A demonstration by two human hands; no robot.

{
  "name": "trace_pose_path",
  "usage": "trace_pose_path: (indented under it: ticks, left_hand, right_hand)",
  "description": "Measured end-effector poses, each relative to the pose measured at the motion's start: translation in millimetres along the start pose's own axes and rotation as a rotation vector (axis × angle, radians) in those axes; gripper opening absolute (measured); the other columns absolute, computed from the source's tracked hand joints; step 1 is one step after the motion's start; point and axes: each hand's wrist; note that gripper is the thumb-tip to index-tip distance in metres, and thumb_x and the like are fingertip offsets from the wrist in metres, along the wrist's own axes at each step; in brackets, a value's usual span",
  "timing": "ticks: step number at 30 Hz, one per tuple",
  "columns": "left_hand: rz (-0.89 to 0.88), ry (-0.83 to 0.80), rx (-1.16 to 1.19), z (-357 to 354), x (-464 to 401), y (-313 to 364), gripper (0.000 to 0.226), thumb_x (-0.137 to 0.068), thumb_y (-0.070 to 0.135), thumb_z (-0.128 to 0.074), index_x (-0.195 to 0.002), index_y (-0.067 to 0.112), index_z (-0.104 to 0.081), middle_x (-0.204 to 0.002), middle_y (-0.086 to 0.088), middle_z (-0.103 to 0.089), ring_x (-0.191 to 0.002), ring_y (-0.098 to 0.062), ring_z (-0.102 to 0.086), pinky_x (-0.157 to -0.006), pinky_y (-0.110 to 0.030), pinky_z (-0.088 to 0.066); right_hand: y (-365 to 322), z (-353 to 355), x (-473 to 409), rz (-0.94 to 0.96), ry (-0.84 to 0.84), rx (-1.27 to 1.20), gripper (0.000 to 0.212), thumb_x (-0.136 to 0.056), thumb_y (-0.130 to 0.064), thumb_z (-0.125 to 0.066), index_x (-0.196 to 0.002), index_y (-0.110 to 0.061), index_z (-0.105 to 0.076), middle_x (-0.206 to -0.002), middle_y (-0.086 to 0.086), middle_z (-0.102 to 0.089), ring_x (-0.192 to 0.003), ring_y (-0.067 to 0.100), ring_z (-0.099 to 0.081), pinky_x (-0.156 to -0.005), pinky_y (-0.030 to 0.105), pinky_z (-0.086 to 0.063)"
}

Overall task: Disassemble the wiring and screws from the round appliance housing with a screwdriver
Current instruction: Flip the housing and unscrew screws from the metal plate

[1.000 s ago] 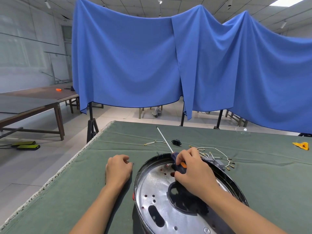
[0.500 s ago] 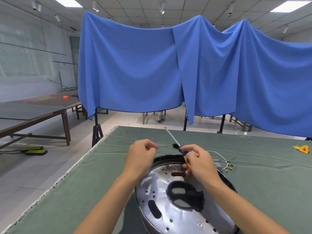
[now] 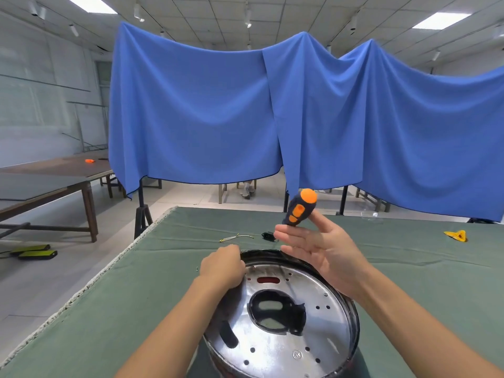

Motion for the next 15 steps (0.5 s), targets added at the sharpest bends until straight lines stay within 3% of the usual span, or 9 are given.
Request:
trace_pose_path:
  ticks: [2, 6, 10, 15]
  left_hand:
    - [0.006, 0.016, -0.004, 1.7, 0.5, -0.2, 0.021, -0.093, 0.018, -0.041, -0.105, 0.015, -0.058, -0.112, -0.008, -0.063, -0.103, -0.032, -0.057, -0.076, -0.035, -0.040]
    - [0.046, 0.008, 0.013, 4.8, 4.5, -1.6, 0.019, -0.090, 0.008, -0.042, -0.101, 0.013, -0.057, -0.110, -0.008, -0.063, -0.098, -0.031, -0.058, -0.073, -0.033, -0.040]
    - [0.146, -0.021, -0.023, 10.5, 14.2, -1.7, 0.018, -0.087, 0.003, -0.044, -0.099, 0.011, -0.054, -0.113, -0.010, -0.062, -0.097, -0.030, -0.056, -0.074, -0.033, -0.040]
    - [0.190, -0.108, -0.202, 24.4, 24.8, -9.2, 0.025, -0.086, 0.015, -0.047, -0.108, 0.014, -0.059, -0.117, -0.005, -0.061, -0.107, -0.027, -0.057, -0.084, -0.033, -0.044]
  right_hand:
    - [1.0, -4.1, 1.6, 0.069, 0.080, 0.284, 0.061, -0.069, 0.001, -0.077, -0.124, -0.015, -0.055, -0.096, 0.016, -0.074, -0.089, 0.025, -0.072, -0.074, 0.035, -0.060]
    - [9.1, -4.9, 4.1, 0.377, 0.357, 0.954, 0.025, -0.079, -0.022, -0.078, -0.094, -0.026, -0.058, -0.065, 0.000, -0.069, -0.062, 0.019, -0.068, -0.067, 0.039, -0.056]
    - [9.2, 3.4, 0.0, 0.578, 0.542, 1.113, 0.020, -0.081, -0.022, -0.070, -0.080, -0.016, -0.051, -0.055, 0.004, -0.062, -0.056, 0.028, -0.063, -0.057, 0.035, -0.051]
    - [14.4, 8.5, -1.7, 0.578, 0.535, 1.082, 0.012, -0.079, -0.016, -0.069, -0.078, -0.013, -0.057, -0.054, 0.005, -0.062, -0.057, 0.027, -0.062, -0.056, 0.026, -0.046]
Point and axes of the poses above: each hand's wrist, its own x-axis away from the middle knuckle, its own z-axis out of the back of the hand, y = z × x
